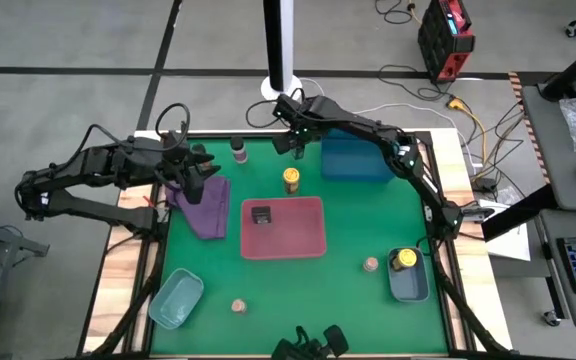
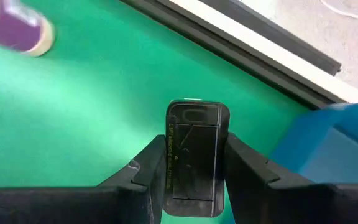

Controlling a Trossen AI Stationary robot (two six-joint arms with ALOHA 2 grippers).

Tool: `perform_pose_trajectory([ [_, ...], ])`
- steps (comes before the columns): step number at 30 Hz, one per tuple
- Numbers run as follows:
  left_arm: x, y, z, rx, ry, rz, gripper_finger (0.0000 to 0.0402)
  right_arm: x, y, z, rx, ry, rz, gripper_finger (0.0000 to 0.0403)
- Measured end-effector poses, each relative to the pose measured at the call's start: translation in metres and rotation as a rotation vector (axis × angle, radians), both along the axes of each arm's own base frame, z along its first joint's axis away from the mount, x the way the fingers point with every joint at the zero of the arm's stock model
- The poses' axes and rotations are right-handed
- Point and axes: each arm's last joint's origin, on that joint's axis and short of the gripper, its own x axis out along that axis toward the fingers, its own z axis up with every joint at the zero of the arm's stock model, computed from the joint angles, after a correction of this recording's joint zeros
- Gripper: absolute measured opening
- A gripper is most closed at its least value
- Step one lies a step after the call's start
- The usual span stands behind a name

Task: Sort spices by type
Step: Put the black seasoning can into the pink bin

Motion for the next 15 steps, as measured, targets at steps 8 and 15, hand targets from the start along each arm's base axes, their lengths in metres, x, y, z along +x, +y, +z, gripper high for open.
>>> perform_pose_trajectory([
  [8,0.0,0.001,0.0,0.031,0.006,0.038,0.0161,-0.019,0.033,0.073,-0.063,-0.127,0.236,0.0119],
  [15,-0.001,0.001,0.0,0.037,0.008,0.037,0.0161,-0.028,0.109,0.129,-0.124,-0.222,0.588,0.0119],
])
